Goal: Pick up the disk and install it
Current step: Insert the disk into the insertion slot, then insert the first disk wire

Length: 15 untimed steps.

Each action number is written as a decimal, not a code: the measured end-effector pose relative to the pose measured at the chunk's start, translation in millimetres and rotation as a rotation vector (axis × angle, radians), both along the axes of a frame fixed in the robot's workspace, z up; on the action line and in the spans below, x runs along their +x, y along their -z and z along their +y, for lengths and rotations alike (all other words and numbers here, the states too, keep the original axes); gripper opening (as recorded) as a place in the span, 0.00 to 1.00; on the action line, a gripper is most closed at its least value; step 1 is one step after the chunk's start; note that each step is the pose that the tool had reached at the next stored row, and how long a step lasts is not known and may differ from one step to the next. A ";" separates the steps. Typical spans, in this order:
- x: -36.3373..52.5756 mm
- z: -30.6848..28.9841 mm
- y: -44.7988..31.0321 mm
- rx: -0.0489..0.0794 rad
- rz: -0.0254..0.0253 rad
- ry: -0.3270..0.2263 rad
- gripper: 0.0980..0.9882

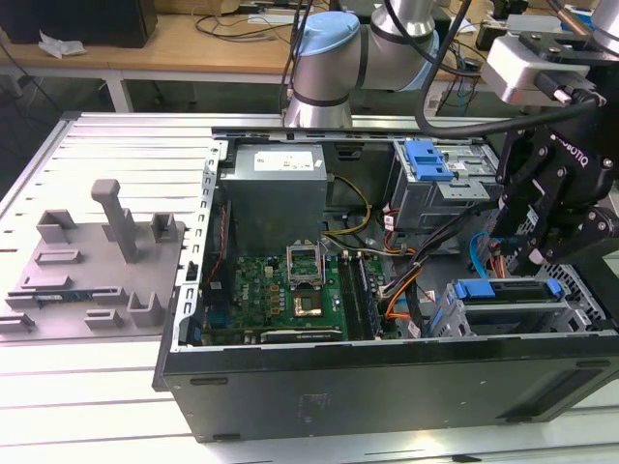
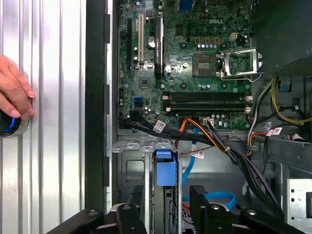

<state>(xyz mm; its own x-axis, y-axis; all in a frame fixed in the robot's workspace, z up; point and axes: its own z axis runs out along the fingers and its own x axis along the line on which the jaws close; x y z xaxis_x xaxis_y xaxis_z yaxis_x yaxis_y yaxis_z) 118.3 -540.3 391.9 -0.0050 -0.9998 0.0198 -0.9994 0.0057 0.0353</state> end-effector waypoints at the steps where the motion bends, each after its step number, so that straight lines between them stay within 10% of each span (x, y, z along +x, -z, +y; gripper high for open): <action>1: 0.0 0.0 0.0 0.000 0.0000 0.000 0.45; 12: 0.0 0.0 0.4 0.000 0.0000 0.000 0.45; 15: 0.0 29.0 0.5 -0.044 0.0000 0.000 0.45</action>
